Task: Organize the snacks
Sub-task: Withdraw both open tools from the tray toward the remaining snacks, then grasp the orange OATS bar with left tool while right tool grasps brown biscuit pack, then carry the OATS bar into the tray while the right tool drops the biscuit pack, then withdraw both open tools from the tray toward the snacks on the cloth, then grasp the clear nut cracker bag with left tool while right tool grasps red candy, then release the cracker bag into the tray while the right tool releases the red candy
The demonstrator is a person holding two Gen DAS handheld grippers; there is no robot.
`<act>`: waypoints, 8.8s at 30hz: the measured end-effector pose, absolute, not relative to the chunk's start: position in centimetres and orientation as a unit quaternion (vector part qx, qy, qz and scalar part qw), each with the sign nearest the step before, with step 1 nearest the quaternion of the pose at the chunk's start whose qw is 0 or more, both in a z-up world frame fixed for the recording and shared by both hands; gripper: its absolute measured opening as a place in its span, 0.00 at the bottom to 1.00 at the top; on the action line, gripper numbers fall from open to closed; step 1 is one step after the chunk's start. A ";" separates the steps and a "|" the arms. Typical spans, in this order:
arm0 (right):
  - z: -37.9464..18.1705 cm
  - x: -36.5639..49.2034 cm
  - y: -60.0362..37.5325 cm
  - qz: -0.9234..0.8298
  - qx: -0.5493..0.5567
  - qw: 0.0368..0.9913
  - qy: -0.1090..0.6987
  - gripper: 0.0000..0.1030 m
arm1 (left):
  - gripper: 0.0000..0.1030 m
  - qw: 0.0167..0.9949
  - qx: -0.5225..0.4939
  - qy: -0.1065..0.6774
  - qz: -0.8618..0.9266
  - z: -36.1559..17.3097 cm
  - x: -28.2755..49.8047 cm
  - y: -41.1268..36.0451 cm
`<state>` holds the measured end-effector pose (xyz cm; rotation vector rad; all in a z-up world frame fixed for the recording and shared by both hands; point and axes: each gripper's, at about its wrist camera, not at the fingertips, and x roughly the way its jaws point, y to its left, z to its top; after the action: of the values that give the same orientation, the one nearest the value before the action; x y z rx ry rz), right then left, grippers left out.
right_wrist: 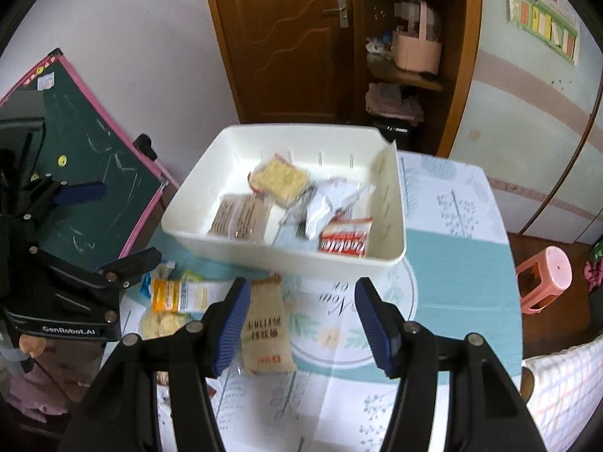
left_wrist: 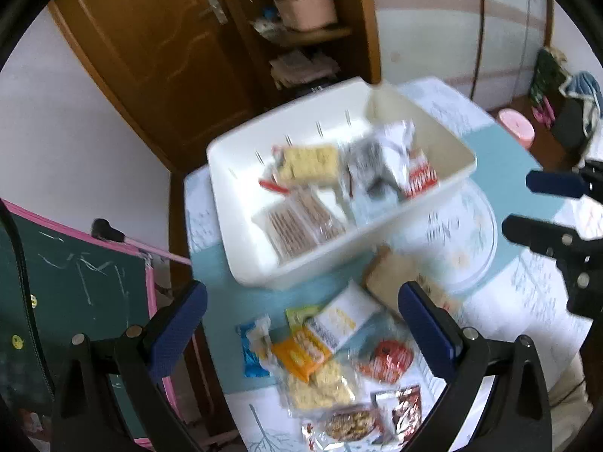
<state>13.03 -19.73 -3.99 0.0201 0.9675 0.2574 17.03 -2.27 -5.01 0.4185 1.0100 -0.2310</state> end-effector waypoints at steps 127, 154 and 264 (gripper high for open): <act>1.0 23.9 -18.6 0.104 0.035 0.913 0.392 0.53 | 0.46 0.906 -0.006 0.415 -0.084 -0.7 30.3 -0.9; -1.2 21.5 -18.5 0.116 0.016 0.897 0.425 0.59 | 0.97 0.886 -0.026 0.456 -0.078 -2.0 27.3 0.7; -4.9 7.7 -16.7 0.164 0.047 0.895 0.413 0.54 | 0.41 0.905 0.004 0.403 -0.136 0.4 11.7 1.3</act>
<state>7.70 -16.69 -4.94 0.0965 0.8566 0.3408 11.71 1.33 0.36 0.0078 0.8335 -0.2807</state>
